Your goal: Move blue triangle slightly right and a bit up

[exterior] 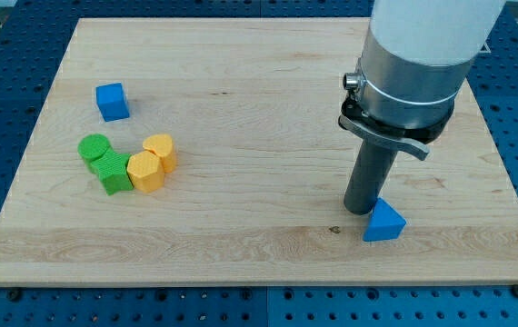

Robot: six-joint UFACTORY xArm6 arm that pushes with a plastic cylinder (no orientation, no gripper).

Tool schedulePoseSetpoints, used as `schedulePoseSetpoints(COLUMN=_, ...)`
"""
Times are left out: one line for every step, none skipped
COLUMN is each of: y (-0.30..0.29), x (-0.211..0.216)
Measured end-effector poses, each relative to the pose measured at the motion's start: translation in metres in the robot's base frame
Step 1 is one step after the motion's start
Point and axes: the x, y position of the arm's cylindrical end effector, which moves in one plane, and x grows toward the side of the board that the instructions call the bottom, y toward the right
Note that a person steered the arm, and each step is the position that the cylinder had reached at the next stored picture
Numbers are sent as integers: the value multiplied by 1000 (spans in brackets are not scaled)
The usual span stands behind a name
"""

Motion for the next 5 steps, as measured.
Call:
schedulePoseSetpoints(y=-12, x=17)
schedulePoseSetpoints(y=-22, x=46)
schedulePoseSetpoints(y=-3, x=46)
schedulePoseSetpoints(y=18, x=38)
schedulePoseSetpoints(y=24, x=30)
